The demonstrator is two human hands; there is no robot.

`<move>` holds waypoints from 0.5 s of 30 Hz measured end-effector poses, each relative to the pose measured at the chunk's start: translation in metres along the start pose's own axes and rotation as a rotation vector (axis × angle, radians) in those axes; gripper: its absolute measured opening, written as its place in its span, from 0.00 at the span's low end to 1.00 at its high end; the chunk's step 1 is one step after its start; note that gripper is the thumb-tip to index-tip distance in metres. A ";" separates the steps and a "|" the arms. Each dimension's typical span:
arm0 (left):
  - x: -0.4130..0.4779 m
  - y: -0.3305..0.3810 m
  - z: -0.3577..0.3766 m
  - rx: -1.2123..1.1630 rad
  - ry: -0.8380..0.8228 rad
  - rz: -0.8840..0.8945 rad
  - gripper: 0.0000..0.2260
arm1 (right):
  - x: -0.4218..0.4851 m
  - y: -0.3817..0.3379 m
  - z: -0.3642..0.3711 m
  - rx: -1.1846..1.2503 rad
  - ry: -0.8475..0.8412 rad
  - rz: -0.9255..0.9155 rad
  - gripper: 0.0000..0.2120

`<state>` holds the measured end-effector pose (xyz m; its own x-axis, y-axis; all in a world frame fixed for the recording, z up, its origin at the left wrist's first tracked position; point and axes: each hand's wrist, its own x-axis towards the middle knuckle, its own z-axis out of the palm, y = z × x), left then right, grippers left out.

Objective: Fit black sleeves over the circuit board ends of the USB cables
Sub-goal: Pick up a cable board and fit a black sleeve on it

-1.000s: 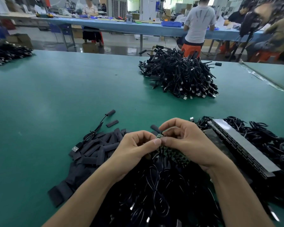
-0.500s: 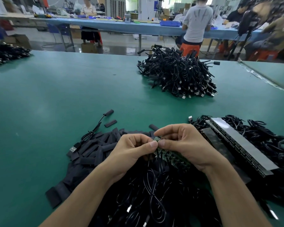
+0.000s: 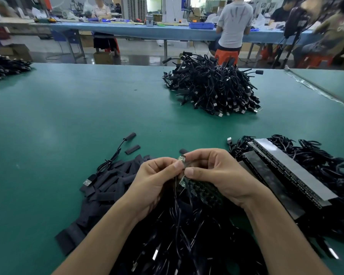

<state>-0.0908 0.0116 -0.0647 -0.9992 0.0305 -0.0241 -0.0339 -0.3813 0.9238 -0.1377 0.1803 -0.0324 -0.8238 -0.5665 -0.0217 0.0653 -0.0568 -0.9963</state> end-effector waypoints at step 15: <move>0.003 0.057 -0.020 0.294 0.338 0.149 0.08 | -0.003 -0.011 0.023 -1.204 0.243 -0.148 0.12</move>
<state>-0.0966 -0.0286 -0.0195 -0.9444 -0.3263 0.0391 0.0686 -0.0793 0.9945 -0.1228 0.1638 -0.0195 -0.8707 -0.4447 0.2103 -0.4909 0.7577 -0.4301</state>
